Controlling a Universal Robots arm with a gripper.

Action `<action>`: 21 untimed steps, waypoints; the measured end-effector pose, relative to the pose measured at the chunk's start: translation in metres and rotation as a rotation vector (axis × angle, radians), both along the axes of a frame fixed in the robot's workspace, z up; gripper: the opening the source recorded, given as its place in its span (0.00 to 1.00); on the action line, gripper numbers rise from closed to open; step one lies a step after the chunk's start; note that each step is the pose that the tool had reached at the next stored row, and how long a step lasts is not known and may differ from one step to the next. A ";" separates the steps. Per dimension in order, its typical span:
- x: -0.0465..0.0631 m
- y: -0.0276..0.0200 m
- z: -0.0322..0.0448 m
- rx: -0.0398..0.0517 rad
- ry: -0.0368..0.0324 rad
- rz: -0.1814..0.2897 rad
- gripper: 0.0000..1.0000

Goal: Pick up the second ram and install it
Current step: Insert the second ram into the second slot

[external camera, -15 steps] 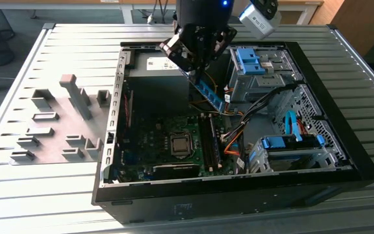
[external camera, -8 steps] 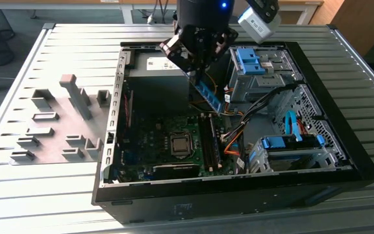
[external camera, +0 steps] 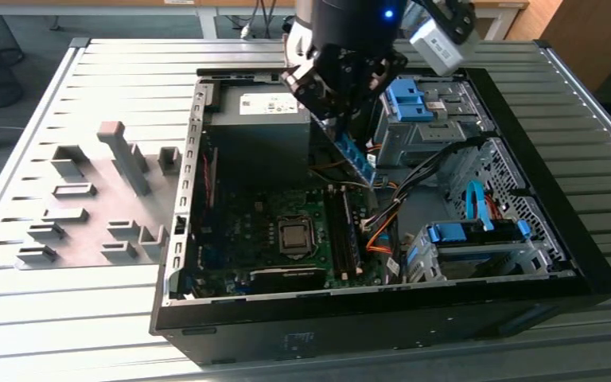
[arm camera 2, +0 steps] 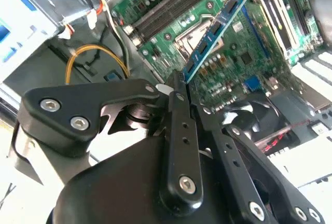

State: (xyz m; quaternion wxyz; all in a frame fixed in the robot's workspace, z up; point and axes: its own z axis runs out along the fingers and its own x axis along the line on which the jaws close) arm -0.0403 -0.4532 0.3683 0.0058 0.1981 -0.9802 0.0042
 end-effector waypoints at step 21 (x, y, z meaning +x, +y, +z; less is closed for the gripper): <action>0.008 0.0002 -0.0184 -0.0002 0.0000 -0.283 0.14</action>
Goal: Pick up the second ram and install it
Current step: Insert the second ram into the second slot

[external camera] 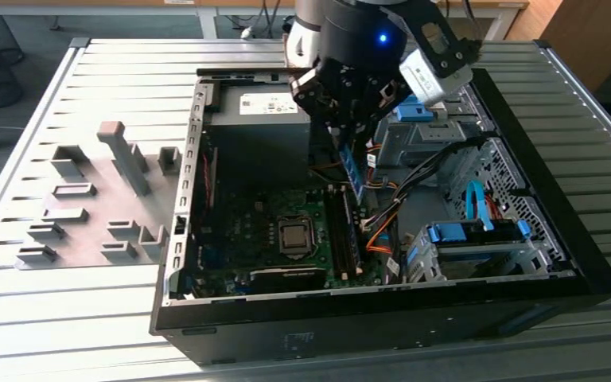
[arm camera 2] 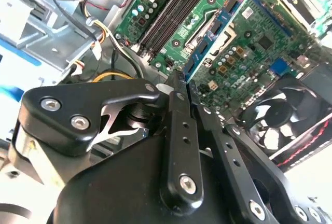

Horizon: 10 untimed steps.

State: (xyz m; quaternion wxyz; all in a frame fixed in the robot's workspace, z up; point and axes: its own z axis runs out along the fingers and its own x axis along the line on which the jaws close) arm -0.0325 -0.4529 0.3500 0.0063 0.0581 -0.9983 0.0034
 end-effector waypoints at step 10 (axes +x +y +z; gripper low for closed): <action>0.011 0.0000 -0.0071 -0.0013 0.0000 -0.031 0.14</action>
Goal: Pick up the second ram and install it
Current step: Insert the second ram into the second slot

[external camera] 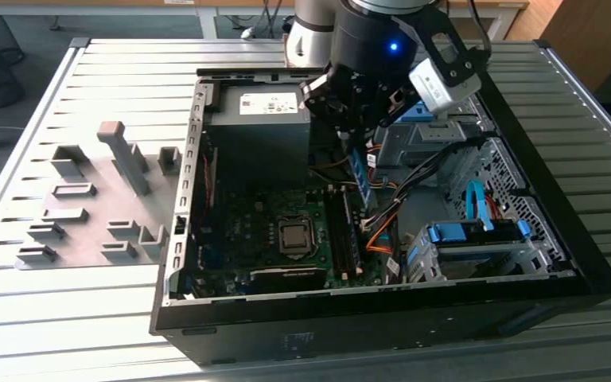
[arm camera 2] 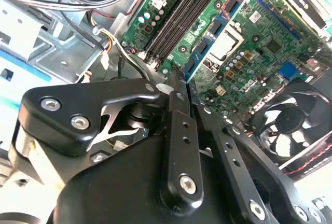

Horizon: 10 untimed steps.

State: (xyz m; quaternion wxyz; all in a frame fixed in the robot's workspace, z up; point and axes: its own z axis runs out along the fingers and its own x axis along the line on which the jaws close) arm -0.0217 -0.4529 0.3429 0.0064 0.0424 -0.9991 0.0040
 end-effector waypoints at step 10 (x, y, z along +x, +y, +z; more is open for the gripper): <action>0.008 -0.0002 -0.0176 0.0001 0.0000 -0.020 0.14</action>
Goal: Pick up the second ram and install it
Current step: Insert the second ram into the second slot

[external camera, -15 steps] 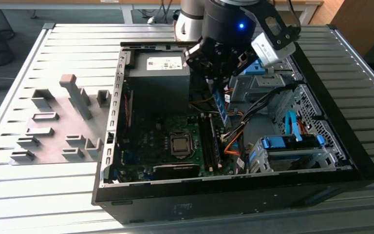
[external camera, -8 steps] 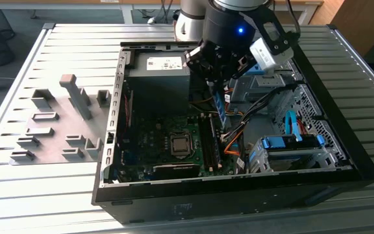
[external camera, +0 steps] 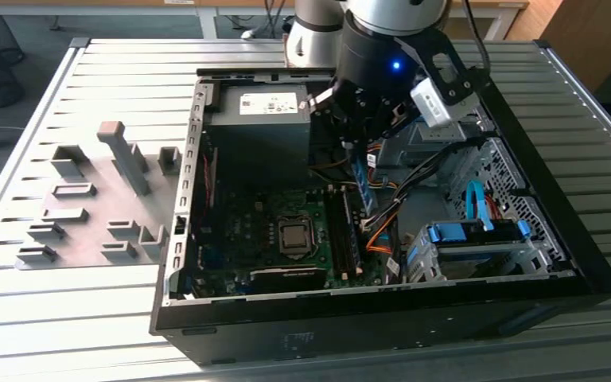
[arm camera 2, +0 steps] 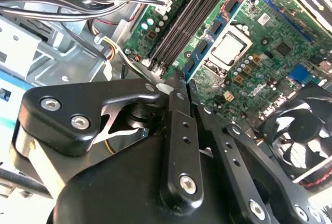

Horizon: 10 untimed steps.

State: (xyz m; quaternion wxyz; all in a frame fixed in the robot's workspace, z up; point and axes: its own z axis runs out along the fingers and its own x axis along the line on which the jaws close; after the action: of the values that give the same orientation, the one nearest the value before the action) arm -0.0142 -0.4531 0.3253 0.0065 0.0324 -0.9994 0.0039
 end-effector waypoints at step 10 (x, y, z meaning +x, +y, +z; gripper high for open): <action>0.001 -0.0025 -0.0181 -0.0001 0.0000 -0.033 0.14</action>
State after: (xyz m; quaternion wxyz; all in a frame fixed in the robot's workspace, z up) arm -0.0132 -0.4557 0.3073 0.0065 0.0159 -0.9998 0.0038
